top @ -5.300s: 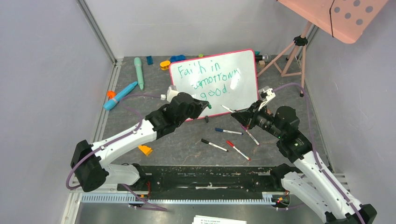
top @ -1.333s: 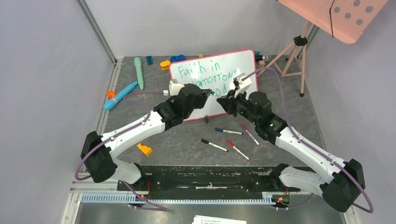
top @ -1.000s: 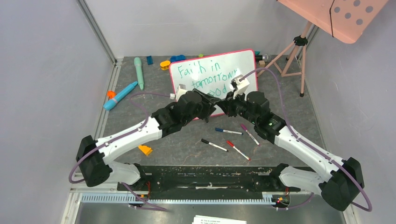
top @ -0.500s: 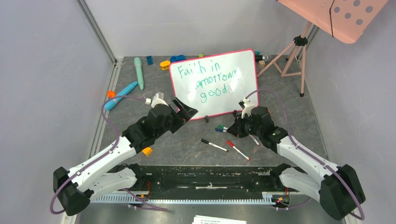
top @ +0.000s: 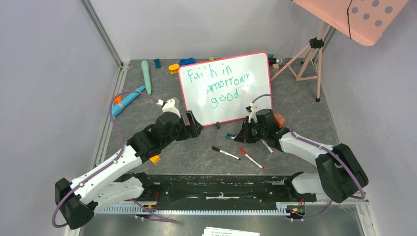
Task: Write a sentence on the whiteboard
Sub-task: Place the whiteboard marker at the center of the board, then reset both arms
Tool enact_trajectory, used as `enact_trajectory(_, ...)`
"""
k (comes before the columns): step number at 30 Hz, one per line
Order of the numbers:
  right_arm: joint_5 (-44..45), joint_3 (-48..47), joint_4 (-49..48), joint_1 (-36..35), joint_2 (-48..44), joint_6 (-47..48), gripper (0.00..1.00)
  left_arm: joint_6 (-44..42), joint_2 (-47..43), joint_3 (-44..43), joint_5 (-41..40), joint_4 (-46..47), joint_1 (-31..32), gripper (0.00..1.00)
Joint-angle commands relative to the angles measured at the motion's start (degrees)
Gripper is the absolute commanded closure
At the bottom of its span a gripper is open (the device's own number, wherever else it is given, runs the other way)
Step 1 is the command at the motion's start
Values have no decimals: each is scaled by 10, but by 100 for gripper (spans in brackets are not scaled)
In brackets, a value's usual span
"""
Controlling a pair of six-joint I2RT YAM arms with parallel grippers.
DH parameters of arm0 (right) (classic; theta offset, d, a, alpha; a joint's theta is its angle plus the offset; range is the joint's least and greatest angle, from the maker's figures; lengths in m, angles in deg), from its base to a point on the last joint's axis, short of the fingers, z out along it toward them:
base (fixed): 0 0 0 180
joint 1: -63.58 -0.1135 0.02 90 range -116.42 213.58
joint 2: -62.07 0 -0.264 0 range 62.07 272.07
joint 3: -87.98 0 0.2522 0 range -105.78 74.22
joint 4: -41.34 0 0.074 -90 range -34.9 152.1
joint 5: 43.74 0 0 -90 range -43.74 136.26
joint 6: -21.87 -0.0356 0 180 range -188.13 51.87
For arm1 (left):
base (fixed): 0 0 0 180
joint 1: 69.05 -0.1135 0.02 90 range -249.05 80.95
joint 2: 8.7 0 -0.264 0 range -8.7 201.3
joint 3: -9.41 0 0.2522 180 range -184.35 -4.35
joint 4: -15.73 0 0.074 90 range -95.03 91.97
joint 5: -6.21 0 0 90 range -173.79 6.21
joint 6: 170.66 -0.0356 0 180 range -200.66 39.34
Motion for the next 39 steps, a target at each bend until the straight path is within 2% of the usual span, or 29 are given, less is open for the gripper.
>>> enact_trajectory(1,12,-24,-57,6,11,-18,78,-79,-32,13,-24,-19,-7,0)
enact_trajectory(2,19,-28,-54,7,12,-18,63,-85,-42,18,-30,-20,-9,0)
enact_trajectory(5,53,-35,-32,8,1,-14,30,-106,-66,38,-42,-19,-12,0)
enact_trajectory(8,90,-40,-8,10,-27,0,20,-135,-90,63,-47,-13,-14,0)
enact_trajectory(12,151,-50,58,13,-83,35,17,-163,-106,82,-64,1,-20,0)
enact_trajectory(17,277,-50,114,20,-156,92,17,-200,-100,98,-97,41,-39,0)
enact_trajectory(23,370,-27,120,92,-189,128,19,-271,-55,113,-108,113,-121,0)
enact_trajectory(25,403,15,72,120,-221,140,19,-281,-43,124,-82,139,-174,0)
enact_trajectory(29,463,138,-109,180,-294,149,18,-279,-26,173,-21,222,-309,0)
enact_trajectory(32,492,198,-204,198,-296,179,18,-311,2,200,-40,288,-328,0)
enact_trajectory(35,504,232,-278,199,-257,238,16,-319,44,196,-34,332,-357,0)
enact_trajectory(38,432,303,-460,200,-223,316,14,-353,77,209,-20,420,-376,0)
enact_trajectory(39,420,309,-492,210,-212,304,14,-375,85,221,-15,465,-377,0)
